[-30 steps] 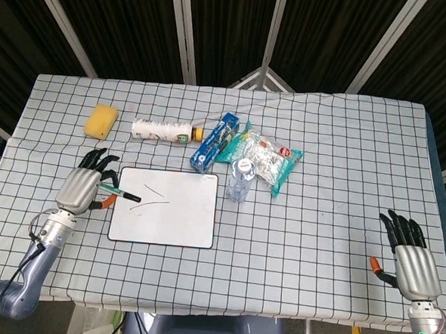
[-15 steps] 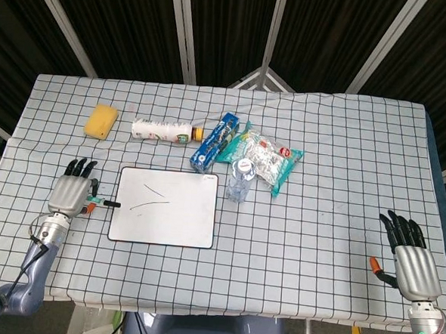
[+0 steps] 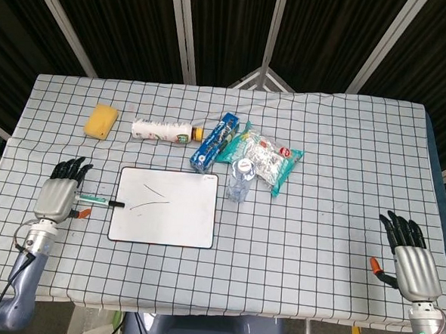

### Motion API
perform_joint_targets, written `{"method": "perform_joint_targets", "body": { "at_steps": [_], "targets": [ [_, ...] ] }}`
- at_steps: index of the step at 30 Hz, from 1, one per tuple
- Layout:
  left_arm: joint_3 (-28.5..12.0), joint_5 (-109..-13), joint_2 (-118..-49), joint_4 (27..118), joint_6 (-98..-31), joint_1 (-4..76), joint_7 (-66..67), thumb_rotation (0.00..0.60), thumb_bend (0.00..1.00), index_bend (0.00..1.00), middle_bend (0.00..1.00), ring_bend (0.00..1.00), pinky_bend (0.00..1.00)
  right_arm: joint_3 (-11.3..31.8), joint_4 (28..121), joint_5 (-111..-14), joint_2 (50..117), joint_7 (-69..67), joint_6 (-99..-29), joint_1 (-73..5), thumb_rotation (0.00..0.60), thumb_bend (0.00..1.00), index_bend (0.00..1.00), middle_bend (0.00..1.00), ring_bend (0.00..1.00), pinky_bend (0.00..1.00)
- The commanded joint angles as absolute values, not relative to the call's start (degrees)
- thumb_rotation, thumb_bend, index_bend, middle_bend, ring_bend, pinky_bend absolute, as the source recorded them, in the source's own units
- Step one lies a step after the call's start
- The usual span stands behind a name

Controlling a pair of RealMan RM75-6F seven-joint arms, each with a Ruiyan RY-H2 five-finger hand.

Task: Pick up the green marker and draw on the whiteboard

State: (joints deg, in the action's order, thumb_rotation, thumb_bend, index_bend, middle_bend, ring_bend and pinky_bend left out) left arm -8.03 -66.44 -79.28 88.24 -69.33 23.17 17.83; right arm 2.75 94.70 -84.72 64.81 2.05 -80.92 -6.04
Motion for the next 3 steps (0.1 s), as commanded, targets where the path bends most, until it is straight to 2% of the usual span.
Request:
{"method": "perform_joint_targets", "body": {
  "at_steps": [1, 3],
  "targets": [
    [-5.8, -74.1, -73.6, 95.8, -78.6, 17.9, 14.5, 0.600, 0.11, 0.03, 0.00, 0.00, 0.00, 2.7, 94.6, -85.0, 64.8, 2.3, -81.1, -6.0, 0.600, 0.35, 0.00, 0.00, 0.00, 0.00],
    [-3.9, -79.0, -71.6, 96.7, -84.2, 14.9, 13.3, 0.600, 0.11, 0.01, 0.00, 0.00, 0.00, 2.5, 94.4, -85.4, 64.7, 2.6, -81.2, -6.0, 0.600, 0.35, 0.00, 0.00, 0.00, 0.00]
  ]
}}
